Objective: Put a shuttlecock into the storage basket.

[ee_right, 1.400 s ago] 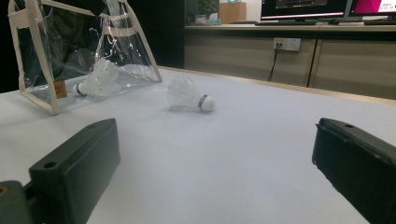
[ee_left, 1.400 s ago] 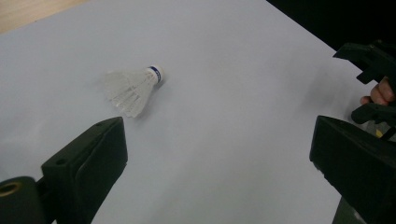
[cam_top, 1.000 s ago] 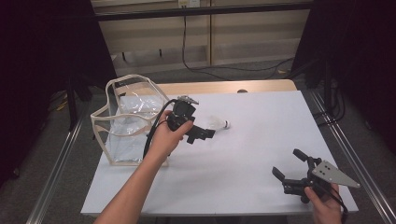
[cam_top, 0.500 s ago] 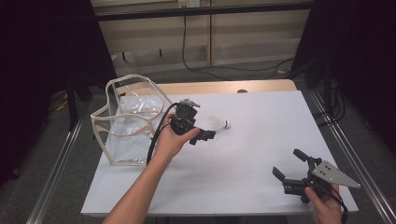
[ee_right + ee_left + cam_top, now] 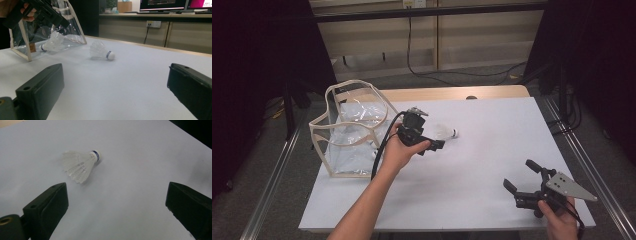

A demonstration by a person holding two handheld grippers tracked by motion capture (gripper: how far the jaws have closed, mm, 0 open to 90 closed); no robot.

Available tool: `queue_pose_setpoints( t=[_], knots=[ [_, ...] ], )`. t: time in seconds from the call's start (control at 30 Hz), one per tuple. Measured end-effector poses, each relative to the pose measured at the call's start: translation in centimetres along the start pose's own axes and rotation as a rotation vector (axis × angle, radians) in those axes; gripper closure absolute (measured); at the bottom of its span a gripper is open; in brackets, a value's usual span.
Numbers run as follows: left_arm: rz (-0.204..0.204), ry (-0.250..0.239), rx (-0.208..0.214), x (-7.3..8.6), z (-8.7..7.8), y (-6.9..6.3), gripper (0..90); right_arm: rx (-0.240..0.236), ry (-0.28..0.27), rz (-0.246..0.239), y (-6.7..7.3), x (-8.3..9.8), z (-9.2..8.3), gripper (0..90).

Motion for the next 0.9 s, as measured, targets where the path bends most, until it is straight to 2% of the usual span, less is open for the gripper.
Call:
queue_pose_setpoints(
  t=[0.13,0.23,0.33,0.4,0.67,0.9],
  knots=[
    [0.000,0.000,-0.011,0.1,0.4,0.2,4.6,-0.001,-0.001,-0.001,0.0,0.0,0.0,0.7],
    [-0.007,-0.014,-0.001,0.1,0.7,0.4,4.6,-0.001,0.000,0.000,0.0,0.0,0.0,0.7],
    [-0.002,-0.015,-0.014,0.1,0.9,0.7,4.7,-0.001,-0.001,0.001,0.0,0.0,0.0,0.7],
    [-0.016,-0.021,-0.013,0.2,1.0,0.8,4.6,-0.002,-0.001,-0.002,0.0,0.0,0.0,0.7],
    [-0.021,-0.009,-0.011,0.5,1.5,1.4,4.7,-0.004,-0.001,0.004,0.0,0.0,0.1,0.7],
    [-0.027,-0.011,-0.028,0.6,1.8,1.8,4.7,-0.003,0.001,-0.001,0.0,0.0,0.1,0.7]
  ],
)
Point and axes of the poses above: each handheld gripper's, and its own axes: z roughly forward along the jaws, x roughly out of its underside, y roughly to its left, the point moved 4 cm from there along z, roughly forward along the jaws, and after that the axes turned 8 degrees about x, right-handed, at the moved point
